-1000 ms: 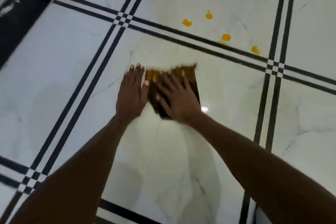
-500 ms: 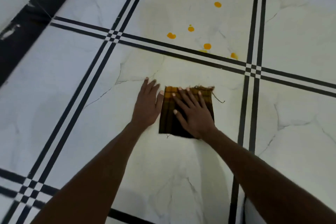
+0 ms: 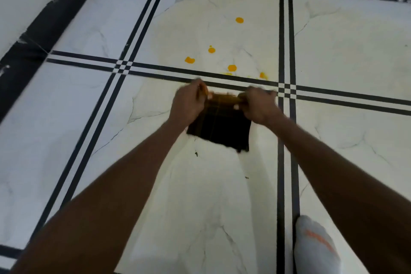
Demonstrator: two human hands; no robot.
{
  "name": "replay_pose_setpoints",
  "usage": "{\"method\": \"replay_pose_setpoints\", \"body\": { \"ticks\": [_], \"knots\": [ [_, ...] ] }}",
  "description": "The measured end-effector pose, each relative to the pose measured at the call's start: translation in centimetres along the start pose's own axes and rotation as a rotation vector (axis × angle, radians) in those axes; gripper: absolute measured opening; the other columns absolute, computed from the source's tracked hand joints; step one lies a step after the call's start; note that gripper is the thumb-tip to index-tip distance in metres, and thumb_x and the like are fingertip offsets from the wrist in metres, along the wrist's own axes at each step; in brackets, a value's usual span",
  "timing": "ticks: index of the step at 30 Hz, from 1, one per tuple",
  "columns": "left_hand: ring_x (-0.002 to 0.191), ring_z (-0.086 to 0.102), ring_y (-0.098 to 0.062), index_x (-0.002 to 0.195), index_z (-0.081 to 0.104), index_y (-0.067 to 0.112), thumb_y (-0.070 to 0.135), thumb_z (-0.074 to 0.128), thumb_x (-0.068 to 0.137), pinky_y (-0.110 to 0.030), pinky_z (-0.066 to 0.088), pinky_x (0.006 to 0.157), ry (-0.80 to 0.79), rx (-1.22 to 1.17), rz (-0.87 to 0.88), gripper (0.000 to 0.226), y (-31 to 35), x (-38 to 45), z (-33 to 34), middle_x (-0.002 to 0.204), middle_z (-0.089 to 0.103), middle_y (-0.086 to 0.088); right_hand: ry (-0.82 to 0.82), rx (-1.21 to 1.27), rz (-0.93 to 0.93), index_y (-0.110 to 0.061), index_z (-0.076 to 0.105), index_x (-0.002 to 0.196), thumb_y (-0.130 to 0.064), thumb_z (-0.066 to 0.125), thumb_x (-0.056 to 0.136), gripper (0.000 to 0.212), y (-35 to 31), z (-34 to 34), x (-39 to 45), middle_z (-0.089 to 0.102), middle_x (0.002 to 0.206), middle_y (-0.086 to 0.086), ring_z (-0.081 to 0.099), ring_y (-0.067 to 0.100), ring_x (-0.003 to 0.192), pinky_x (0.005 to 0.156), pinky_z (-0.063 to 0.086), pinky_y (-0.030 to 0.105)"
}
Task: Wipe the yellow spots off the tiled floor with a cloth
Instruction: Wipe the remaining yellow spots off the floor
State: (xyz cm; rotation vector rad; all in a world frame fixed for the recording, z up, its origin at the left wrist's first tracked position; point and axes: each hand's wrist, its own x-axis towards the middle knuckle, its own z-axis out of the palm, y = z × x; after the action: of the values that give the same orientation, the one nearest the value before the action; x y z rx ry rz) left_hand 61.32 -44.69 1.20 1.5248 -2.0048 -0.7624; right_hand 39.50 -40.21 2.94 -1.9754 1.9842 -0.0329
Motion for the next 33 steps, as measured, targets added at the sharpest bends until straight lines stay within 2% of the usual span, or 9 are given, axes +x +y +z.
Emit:
{"method": "replay_pose_setpoints", "body": {
  "ticks": [5,8,13,15,17,20,23,29,33],
  "knots": [
    [0.085,0.068,-0.006,0.094,0.067,0.011,0.014,0.076,0.085,-0.020,0.054,0.082,0.043,-0.180,0.194,0.013,3.6,2.9,-3.6,0.086,0.071,0.011,0.167,-0.001,0.003,-0.021,0.073,0.120,-0.035,0.070,0.097,0.027,1.9,-7.2,-0.1,0.067,0.115,0.006,0.061,0.033,0.113,0.103,0.036,0.053],
    [0.086,0.060,-0.007,0.096,0.070,0.015,0.015,0.076,0.086,-0.021,0.049,0.081,0.007,-0.101,0.246,0.011,3.9,1.1,-2.7,0.086,0.066,0.012,0.131,-0.052,-0.048,-0.021,0.074,0.121,-0.027,0.070,0.098,0.024,2.5,-7.6,-2.1,0.071,0.113,0.005,0.066,0.031,0.108,0.103,0.043,0.052],
    [0.090,0.052,-0.011,0.102,0.072,0.021,0.018,0.076,0.089,-0.033,0.045,0.083,-0.227,0.099,0.257,0.013,0.1,-3.6,1.2,0.092,0.065,0.007,-0.334,-0.103,-0.046,-0.018,0.074,0.115,-0.037,0.069,0.098,0.026,3.8,-2.8,-5.0,0.073,0.107,0.006,0.069,0.020,0.095,0.087,0.057,0.036],
    [0.097,0.057,-0.015,0.109,0.072,0.018,0.025,0.074,0.094,-0.029,0.045,0.084,-0.272,0.121,0.183,0.017,-1.9,-4.7,2.1,0.101,0.071,0.003,-0.267,-0.033,-0.049,-0.016,0.076,0.107,-0.043,0.063,0.101,0.031,3.9,-0.7,-5.1,0.073,0.100,0.004,0.069,0.020,0.090,0.079,0.056,0.033],
    [0.103,0.061,-0.021,0.112,0.071,0.013,0.021,0.067,0.098,-0.027,0.043,0.087,-0.202,0.143,0.120,0.017,-3.6,-4.4,2.5,0.108,0.073,-0.003,-0.093,0.050,-0.040,-0.015,0.073,0.120,-0.040,0.058,0.104,0.034,3.7,1.6,-3.9,0.068,0.116,0.007,0.067,0.023,0.105,0.085,0.056,0.035],
    [0.107,0.061,-0.029,0.111,0.069,0.007,0.014,0.063,0.099,-0.032,0.043,0.091,-0.041,0.222,0.058,0.015,-5.8,-3.2,2.3,0.112,0.071,-0.010,-0.022,0.084,-0.041,-0.020,0.043,0.157,-0.044,0.047,0.108,0.055,2.8,5.6,-2.2,0.035,0.166,0.012,0.030,0.032,0.156,0.126,0.030,0.052],
    [0.115,0.057,-0.034,0.119,0.064,0.004,0.018,0.058,0.101,-0.045,0.051,0.098,0.102,0.283,-0.001,0.023,-9.3,-1.8,1.3,0.122,0.065,-0.015,0.083,0.015,-0.112,-0.027,0.017,0.167,-0.054,0.025,0.110,0.063,3.7,9.6,-1.8,0.007,0.176,0.003,-0.002,0.023,0.164,0.132,0.006,0.056],
    [0.152,0.032,-0.043,0.152,0.044,0.002,0.027,0.042,0.109,-0.054,0.026,0.126,0.164,0.461,-0.016,0.050,-15.4,0.4,-0.8,0.162,0.040,-0.021,0.249,-0.017,0.147,-0.024,0.022,0.166,-0.055,0.019,0.108,0.066,7.6,7.9,7.1,0.016,0.175,0.007,0.008,0.028,0.163,0.128,0.004,0.065],
    [0.160,0.015,-0.038,0.162,0.028,0.007,0.039,0.023,0.110,-0.052,0.012,0.131,0.181,0.489,-0.108,0.061,-16.6,1.0,0.3,0.171,0.024,-0.014,0.241,-0.058,0.182,-0.024,0.017,0.167,-0.057,0.014,0.105,0.070,5.5,6.9,15.4,0.012,0.175,0.012,0.006,0.034,0.163,0.126,0.001,0.069]
  ]
}}
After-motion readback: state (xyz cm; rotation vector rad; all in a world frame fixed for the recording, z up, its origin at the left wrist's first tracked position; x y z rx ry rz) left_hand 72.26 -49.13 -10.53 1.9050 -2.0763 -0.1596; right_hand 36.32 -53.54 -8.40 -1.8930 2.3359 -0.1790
